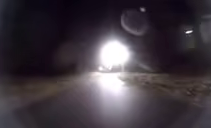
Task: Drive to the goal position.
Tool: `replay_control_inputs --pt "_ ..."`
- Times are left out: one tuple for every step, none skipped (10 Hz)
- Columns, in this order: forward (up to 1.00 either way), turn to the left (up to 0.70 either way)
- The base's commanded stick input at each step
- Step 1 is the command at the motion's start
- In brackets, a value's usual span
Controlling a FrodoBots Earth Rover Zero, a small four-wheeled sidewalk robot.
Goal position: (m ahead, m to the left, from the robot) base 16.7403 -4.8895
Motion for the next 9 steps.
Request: replay_control_inputs --pt "1.0 0.03" --pt "1.0 0.03" --pt "1.0 0.03" --pt "1.0 0.03" --pt "1.0 0.03" --pt "1.0 0.03" --pt "1.0 0.03" --pt "1.0 0.03" --pt "1.0 0.03"
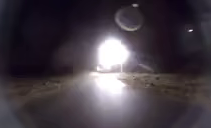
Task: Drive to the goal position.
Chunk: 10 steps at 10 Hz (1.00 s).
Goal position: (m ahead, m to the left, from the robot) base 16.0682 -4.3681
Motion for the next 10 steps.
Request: replay_control_inputs --pt "1.0 0.03" --pt "1.0 0.06" --pt "1.0 0.09" --pt "1.0 0.13" --pt "1.0 0.18" --pt "1.0 0.18" --pt "1.0 0.18" --pt "1.0 0.13" --pt "1.0 0.11" --pt "1.0 0.11"
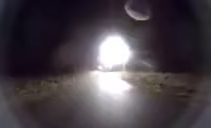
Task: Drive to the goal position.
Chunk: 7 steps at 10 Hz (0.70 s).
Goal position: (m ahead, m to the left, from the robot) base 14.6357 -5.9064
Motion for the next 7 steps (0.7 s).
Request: replay_control_inputs --pt "1.0 0.11" --pt "1.0 0.1" --pt "1.0 0.1" --pt "1.0 0.09" --pt "1.0 0.08" --pt "1.0 0.08" --pt "1.0 0.07"
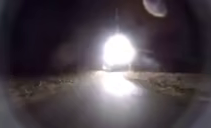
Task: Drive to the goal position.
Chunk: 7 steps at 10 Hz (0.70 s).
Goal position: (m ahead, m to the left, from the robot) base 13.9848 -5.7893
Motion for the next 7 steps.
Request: replay_control_inputs --pt "1.0 0.06" --pt "1.0 0.05" --pt "1.0 0.04" --pt "1.0 0.04" --pt "1.0 0.02" --pt "1.0 0.0" --pt "1.0 -0.03"
